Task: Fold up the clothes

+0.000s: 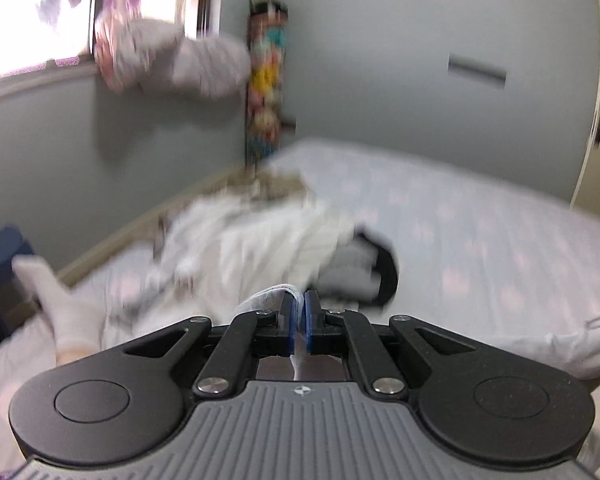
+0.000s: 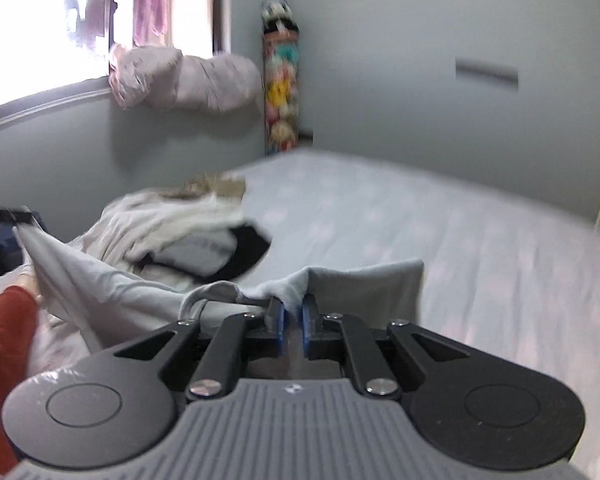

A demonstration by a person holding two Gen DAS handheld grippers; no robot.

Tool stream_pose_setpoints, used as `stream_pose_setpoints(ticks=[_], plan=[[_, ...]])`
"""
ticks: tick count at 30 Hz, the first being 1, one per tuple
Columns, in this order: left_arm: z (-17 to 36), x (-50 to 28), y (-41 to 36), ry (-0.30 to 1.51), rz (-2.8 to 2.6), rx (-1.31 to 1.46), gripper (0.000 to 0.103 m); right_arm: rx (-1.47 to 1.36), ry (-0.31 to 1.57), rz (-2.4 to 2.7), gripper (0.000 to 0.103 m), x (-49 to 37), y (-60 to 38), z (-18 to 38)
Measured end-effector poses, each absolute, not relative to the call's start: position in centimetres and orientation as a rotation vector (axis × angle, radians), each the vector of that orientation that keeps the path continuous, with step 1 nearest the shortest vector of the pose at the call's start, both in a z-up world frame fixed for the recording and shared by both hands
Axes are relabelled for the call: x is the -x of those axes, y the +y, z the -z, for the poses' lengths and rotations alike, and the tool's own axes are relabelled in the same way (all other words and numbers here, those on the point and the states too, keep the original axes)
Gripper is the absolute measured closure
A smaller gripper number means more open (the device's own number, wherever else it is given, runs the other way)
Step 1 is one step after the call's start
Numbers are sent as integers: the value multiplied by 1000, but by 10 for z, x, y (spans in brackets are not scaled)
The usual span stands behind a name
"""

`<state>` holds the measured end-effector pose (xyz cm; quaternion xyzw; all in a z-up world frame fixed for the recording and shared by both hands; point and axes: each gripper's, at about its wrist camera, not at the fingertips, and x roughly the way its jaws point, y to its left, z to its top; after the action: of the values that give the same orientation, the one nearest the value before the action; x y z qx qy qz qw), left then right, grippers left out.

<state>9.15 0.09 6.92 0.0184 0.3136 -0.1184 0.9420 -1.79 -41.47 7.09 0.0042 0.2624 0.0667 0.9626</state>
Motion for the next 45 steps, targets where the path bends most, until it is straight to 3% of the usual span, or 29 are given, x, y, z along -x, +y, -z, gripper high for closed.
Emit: stream_pose_setpoints(ticks=[6, 12, 16, 20, 29, 33, 40, 45], plan=[[0, -90, -2, 830, 214, -55, 100, -186, 683, 5, 93, 47, -445, 3], [13, -71, -8, 863, 253, -74, 99, -258, 723, 172, 98, 81, -484, 31], [11, -60, -16, 866, 301, -87, 76, -246, 688, 302, 99, 106, -511, 25], [10, -55, -24, 863, 337, -101, 60, -215, 658, 438, 99, 129, -542, 16], [2, -44, -54, 831, 496, -144, 57, -244, 692, 632, 99, 167, -589, 20], [4, -42, -80, 836, 618, -192, 56, -217, 703, 616, 93, 170, -580, 25], [15, -38, -132, 844, 832, -306, 56, -209, 683, 515, 70, 166, -568, 23], [37, -30, -176, 862, 945, -437, 56, -217, 698, 399, 66, 150, -545, 31]])
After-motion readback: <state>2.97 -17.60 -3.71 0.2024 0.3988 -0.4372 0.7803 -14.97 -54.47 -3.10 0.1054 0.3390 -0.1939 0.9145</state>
